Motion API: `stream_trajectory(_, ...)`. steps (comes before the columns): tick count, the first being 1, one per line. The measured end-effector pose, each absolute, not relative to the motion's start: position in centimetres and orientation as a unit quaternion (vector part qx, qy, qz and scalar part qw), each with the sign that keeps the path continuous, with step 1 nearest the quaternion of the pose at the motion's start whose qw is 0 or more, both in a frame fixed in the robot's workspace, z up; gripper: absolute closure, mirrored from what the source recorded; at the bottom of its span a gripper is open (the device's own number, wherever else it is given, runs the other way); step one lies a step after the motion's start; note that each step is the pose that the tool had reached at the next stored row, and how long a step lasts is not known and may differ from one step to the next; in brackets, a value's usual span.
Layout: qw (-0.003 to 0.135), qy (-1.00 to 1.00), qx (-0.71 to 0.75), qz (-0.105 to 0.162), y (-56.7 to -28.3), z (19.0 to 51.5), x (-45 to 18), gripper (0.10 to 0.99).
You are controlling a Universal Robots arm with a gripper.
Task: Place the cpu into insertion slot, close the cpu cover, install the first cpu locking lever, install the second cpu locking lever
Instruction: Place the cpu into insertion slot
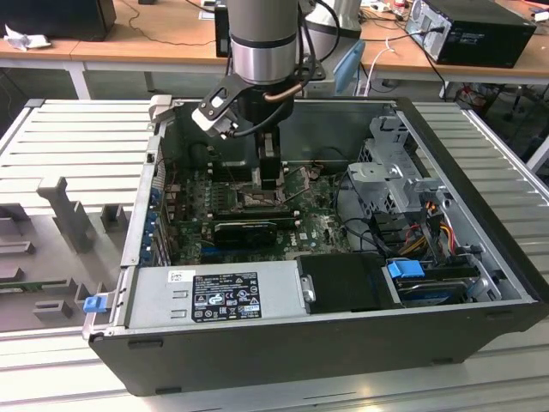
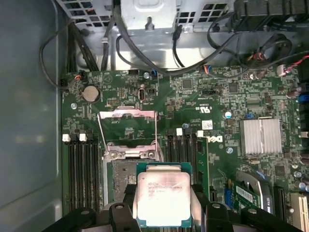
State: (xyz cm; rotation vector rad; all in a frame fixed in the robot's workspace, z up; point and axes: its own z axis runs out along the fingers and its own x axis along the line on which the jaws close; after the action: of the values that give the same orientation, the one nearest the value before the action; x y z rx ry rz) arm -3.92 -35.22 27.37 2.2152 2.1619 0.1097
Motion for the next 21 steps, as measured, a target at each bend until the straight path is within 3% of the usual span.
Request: stream_trajectory(21, 0.022, 0.705, 0.708, 0.036, -35.2, 26.0, -3.9, 0.557)
